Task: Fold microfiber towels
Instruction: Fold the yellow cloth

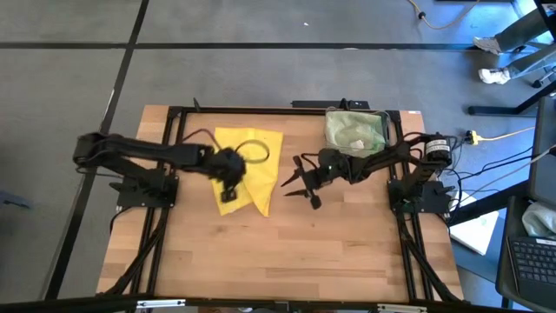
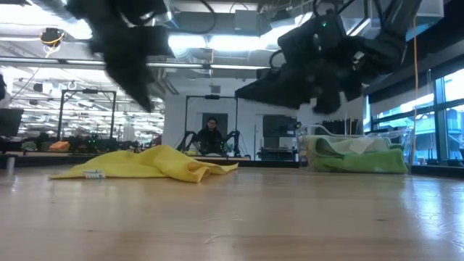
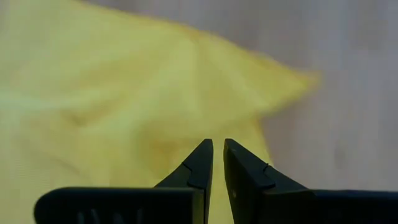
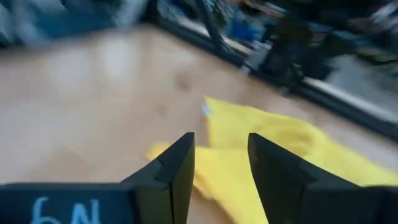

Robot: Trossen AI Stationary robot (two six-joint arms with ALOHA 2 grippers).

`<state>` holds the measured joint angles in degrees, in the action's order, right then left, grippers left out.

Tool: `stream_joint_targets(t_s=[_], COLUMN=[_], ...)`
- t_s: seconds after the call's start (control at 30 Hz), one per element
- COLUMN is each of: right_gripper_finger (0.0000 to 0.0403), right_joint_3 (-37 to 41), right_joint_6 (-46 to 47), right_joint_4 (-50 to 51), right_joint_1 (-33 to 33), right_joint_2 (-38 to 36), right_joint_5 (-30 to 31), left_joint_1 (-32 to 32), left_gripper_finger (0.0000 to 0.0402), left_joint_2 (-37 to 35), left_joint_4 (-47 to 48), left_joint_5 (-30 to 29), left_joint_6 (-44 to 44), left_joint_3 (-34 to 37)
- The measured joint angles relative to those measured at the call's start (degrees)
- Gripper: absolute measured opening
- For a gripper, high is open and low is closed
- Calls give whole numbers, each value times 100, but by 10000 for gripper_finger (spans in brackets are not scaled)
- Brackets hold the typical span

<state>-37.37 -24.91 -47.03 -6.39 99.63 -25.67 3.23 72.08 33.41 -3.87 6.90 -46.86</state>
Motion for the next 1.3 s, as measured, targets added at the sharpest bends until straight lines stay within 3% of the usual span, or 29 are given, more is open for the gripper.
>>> stream_joint_targets(t_s=[0.13,0.2,0.27,0.53,0.7,1.0,1.3], right_gripper_finger=[152,152,152,152,152,152,152], right_joint_3=[-161,-353,-518,-696,-699,-699,-699], right_joint_6=[-1652,-2062,-2188,-1816,-1439,-1109,-1088], right_joint_4=[563,741,885,984,1108,1337,1420], right_joint_1=[665,932,1047,1044,916,703,647], right_joint_2=[-2,-2,-2,-4,-4,-4,-4], right_joint_5=[1967,2922,3425,3251,3263,3026,3009], left_joint_1=[-596,-847,-1067,-1635,-1736,-1801,-1792], left_gripper_finger=[34,36,45,132,180,188,186], left_joint_2=[-179,-158,-90,158,374,703,701], left_joint_4=[178,237,171,253,203,-506,-348], left_joint_5=[35,-89,-115,28,706,464,539], left_joint_6=[0,20,101,475,793,936,968], left_joint_3=[433,579,641,757,919,1330,1143])
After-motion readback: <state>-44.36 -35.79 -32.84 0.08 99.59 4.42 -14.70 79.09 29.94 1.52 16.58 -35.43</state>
